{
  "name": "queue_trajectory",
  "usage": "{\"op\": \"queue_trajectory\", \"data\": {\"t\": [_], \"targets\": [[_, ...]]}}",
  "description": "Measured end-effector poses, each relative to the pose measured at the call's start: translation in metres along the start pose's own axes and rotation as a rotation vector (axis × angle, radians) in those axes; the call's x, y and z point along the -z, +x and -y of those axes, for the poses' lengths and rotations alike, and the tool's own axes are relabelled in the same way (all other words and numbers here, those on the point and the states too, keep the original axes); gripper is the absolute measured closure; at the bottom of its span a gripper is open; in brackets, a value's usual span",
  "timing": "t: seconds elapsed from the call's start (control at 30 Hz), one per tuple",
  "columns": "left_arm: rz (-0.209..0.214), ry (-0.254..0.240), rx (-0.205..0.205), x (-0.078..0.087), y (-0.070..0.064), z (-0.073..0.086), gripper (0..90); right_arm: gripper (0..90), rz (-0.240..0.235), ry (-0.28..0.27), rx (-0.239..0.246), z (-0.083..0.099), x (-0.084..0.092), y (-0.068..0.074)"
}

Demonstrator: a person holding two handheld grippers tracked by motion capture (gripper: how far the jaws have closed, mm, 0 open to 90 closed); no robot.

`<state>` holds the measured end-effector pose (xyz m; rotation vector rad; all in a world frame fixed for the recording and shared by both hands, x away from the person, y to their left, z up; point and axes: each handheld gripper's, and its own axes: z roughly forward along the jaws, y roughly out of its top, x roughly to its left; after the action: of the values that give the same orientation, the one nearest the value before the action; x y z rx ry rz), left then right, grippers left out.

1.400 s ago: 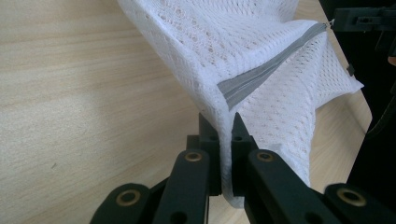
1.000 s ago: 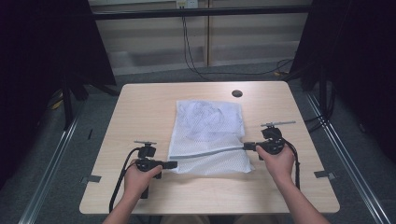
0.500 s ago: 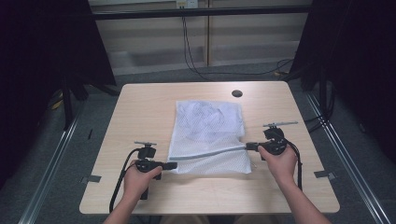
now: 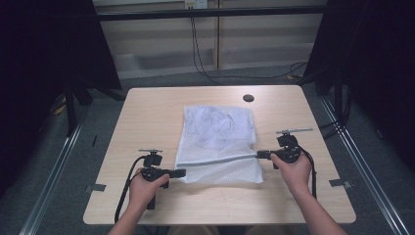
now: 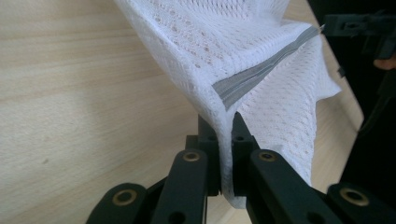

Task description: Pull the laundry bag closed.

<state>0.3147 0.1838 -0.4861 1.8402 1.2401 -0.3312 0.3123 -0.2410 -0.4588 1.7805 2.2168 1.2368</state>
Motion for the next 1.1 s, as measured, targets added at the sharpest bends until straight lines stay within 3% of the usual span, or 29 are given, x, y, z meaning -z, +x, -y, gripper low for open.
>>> {"op": "queue_trajectory", "data": {"t": [0.33,0.6,1.1], "targets": [[0.008,-0.028,-0.041,0.001,-0.004,-0.001,62.9,86.5,0.020,-0.012,0.012,0.000,0.001,-0.001],[-0.028,-0.063,-0.096,0.003,-0.004,0.000,45.6,85.9,0.032,-0.021,0.042,0.002,0.002,-0.001],[-0.057,-0.108,-0.116,0.006,-0.001,0.000,27.7,54.6,0.070,-0.056,0.112,0.008,0.010,-0.002]]}}
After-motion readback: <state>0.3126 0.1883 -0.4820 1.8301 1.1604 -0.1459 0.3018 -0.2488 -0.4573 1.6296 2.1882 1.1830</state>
